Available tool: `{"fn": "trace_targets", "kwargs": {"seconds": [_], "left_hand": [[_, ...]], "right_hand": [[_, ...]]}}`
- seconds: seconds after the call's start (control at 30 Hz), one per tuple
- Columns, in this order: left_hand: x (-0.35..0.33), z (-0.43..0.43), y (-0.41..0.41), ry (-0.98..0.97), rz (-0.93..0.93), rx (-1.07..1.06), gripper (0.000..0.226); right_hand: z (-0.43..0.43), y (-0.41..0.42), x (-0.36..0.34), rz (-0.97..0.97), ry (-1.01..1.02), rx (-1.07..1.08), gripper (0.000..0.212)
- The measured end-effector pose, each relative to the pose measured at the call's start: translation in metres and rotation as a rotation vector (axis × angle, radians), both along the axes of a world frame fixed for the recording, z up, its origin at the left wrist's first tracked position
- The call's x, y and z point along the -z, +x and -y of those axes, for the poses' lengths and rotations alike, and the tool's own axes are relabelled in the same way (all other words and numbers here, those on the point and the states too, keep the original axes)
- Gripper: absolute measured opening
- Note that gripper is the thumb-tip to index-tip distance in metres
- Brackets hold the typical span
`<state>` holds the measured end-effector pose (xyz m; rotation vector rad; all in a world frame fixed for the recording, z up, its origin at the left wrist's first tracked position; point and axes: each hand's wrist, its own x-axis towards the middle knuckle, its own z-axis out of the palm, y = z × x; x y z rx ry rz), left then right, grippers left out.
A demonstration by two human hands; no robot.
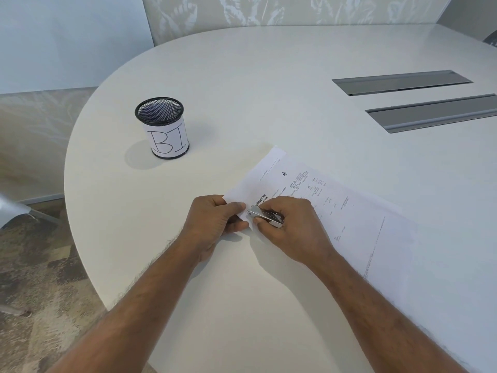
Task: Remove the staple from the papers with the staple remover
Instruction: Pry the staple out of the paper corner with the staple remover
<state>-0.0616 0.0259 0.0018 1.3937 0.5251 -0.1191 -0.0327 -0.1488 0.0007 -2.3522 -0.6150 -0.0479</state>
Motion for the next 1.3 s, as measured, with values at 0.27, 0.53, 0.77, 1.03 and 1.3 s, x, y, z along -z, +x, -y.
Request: {"fn": "trace_targets", "kwargs": {"seconds": [0.27,0.53,0.77,1.03,1.3], "left_hand": [[0.000,0.000,0.001,0.008,-0.007,0.006,0.017],[0.002,-0.006,0.003,-0.015,-0.037,0.052,0.019],[0.003,-0.011,0.008,-0.102,-0.059,0.112,0.022],[0.003,-0.012,0.008,-0.159,-0.050,0.097,0.022],[0.005,-0.009,0.007,-0.093,-0.053,0.106,0.021]], "right_hand": [[-0.008,-0.001,-0.001,0.062,-0.122,0.034,0.021],[-0.009,-0.007,0.010,0.048,-0.036,0.033,0.019],[-0.008,-0.009,0.011,0.049,0.006,0.016,0.017],[-0.010,-0.008,0.009,0.055,0.022,0.008,0.018],[-0.008,-0.001,0.005,0.081,-0.085,-0.017,0.018]]}}
